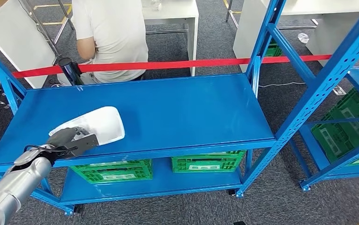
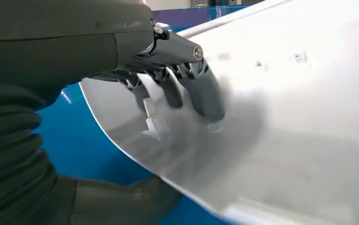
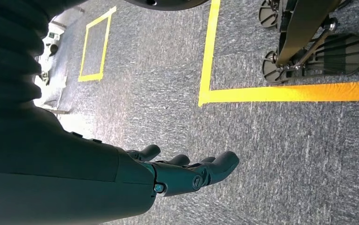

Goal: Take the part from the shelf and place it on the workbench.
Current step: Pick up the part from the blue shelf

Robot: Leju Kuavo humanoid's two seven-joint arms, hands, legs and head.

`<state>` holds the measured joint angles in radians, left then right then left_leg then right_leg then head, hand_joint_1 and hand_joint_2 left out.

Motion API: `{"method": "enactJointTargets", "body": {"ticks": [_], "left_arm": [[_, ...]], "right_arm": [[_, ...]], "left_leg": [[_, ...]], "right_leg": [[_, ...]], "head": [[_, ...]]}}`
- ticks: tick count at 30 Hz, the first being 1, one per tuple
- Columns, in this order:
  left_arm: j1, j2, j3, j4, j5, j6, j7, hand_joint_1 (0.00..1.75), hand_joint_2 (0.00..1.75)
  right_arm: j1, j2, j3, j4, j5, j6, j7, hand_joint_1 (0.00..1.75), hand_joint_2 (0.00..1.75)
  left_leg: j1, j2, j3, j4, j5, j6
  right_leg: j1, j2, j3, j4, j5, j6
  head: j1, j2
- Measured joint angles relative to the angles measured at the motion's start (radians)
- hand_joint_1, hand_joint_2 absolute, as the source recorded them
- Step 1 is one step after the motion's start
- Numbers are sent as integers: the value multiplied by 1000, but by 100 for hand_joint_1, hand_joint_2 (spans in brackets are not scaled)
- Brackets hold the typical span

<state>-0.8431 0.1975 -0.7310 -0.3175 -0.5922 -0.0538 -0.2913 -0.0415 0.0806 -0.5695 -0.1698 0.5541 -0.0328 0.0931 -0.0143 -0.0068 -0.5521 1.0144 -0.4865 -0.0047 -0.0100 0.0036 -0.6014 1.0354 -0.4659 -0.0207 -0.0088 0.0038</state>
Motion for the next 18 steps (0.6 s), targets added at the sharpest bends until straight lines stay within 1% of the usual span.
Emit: {"method": "enactJointTargets", "body": {"ticks": [1,10,18], "left_arm": [[1,-1,2,0,-1,1,-3,175,175],[-9,-10,44,-5,-4,2,-32,175,175],[-8,-23,48,-6,-13,4,-46,175,175]], "right_arm": [[0,0,0,0,0,0,0,0,0],[0,2,-1,0,1,0,1,0,0],[0,2,-11,0,1,0,4,0,0]], "left_leg": [[0,0,0,0,0,0],[0,1,1,0,-1,0],[0,0,1,0,-1,0]], "right_leg": [[0,0,0,0,0,0],[0,1,1,0,0,0],[0,0,1,0,0,0]], "head": [[0,0],[0,0],[0,0]]}}
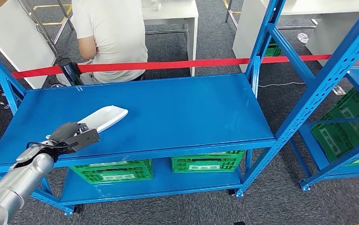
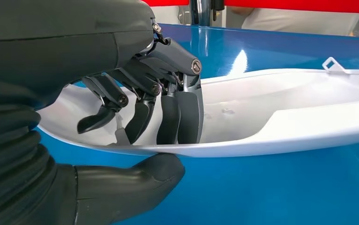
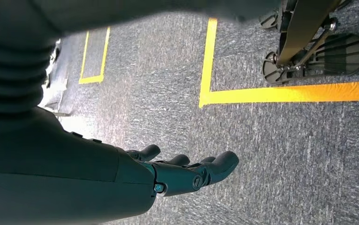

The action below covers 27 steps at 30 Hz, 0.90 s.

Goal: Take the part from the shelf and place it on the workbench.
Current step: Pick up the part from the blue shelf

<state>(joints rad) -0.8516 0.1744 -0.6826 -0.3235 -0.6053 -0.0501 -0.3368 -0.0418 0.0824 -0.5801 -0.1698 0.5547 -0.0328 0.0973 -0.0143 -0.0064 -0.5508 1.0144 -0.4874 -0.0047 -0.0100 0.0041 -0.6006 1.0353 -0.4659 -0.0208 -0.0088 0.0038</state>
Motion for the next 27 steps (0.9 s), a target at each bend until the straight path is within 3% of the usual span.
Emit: {"method": "enactJointTargets", "body": {"ticks": [27], "left_arm": [[1,-15,25,1,-28,-3,-39,175,175]], "right_arm": [[0,1,-28,0,4,0,0,0,0]], "left_leg": [[0,-1,-1,0,0,0]], "right_leg": [[0,0,0,0,0,0]], "head": [[0,0]]}}
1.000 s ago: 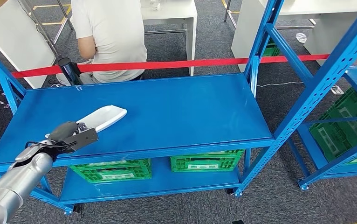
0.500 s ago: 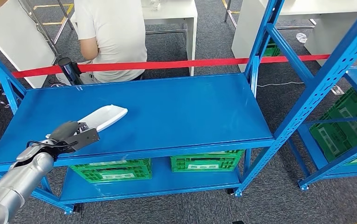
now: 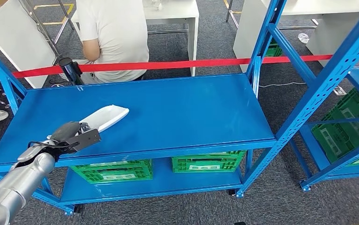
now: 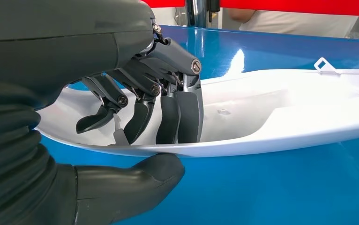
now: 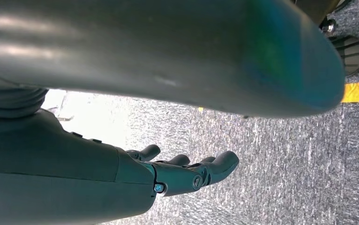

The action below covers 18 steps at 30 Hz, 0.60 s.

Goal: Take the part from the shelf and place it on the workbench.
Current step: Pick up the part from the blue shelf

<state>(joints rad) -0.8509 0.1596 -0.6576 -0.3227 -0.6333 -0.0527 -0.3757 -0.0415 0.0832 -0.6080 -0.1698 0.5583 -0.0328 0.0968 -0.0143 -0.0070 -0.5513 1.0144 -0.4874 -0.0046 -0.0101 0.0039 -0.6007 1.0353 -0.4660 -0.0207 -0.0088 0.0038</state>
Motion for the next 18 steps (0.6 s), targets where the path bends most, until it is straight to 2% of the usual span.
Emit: {"method": "enactJointTargets", "body": {"ticks": [6,13,18], "left_arm": [[3,-15,42,0,83,-46,-29,175,175],[17,-39,192,-30,312,-195,-125,175,175],[32,-58,287,-79,408,-266,-157,175,175]], "right_arm": [[0,0,-4,0,5,0,0,0,0],[0,0,-5,0,10,0,0,0,0],[1,0,-11,0,15,0,0,0,0]], "left_leg": [[0,0,0,0,0,0],[0,0,-1,0,0,0],[0,1,-1,0,0,0]], "right_leg": [[0,0,0,0,0,0],[0,0,-1,0,0,0],[0,1,-2,0,0,0]], "head": [[0,0],[0,0],[0,0]]}}
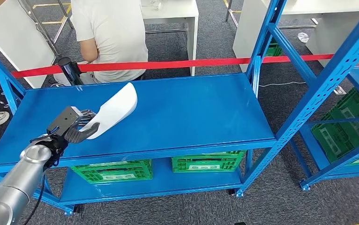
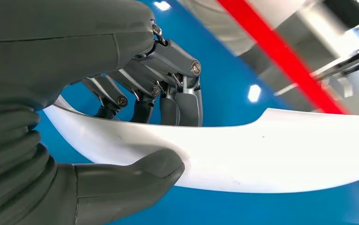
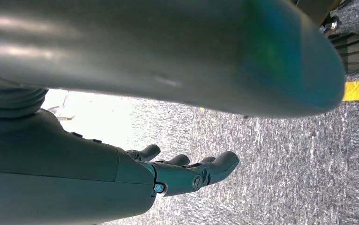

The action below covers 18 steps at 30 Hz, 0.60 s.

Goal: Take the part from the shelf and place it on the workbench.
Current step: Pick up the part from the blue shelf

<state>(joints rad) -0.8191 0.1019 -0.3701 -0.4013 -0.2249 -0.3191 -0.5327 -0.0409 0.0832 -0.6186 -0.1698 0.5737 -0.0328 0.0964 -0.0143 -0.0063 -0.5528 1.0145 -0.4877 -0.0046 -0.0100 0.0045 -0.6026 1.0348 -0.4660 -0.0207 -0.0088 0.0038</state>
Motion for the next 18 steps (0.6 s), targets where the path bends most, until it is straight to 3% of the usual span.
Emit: {"method": "enactJointTargets", "body": {"ticks": [7,12,16,18], "left_arm": [[4,-28,59,-35,71,-50,1,175,175],[5,-46,124,-38,202,-166,43,175,175],[5,-60,188,-36,369,-309,175,175,175],[5,-73,233,-31,490,-369,305,175,175]], "right_arm": [[0,0,-11,0,-8,0,0,0,0],[0,0,-19,0,-10,0,0,0,0],[0,0,-24,0,-10,0,0,0,0],[-1,0,-26,0,-11,0,0,0,0]], "left_leg": [[0,0,-1,0,0,0],[0,0,-1,0,-1,1],[0,0,-1,0,-1,1],[0,0,-1,0,-1,1]], "right_leg": [[0,0,0,0,0,0],[0,0,-1,0,-1,1],[0,0,-1,0,-1,1],[0,0,-1,0,-1,1]], "head": [[0,0],[0,0],[0,0],[0,0]]}}
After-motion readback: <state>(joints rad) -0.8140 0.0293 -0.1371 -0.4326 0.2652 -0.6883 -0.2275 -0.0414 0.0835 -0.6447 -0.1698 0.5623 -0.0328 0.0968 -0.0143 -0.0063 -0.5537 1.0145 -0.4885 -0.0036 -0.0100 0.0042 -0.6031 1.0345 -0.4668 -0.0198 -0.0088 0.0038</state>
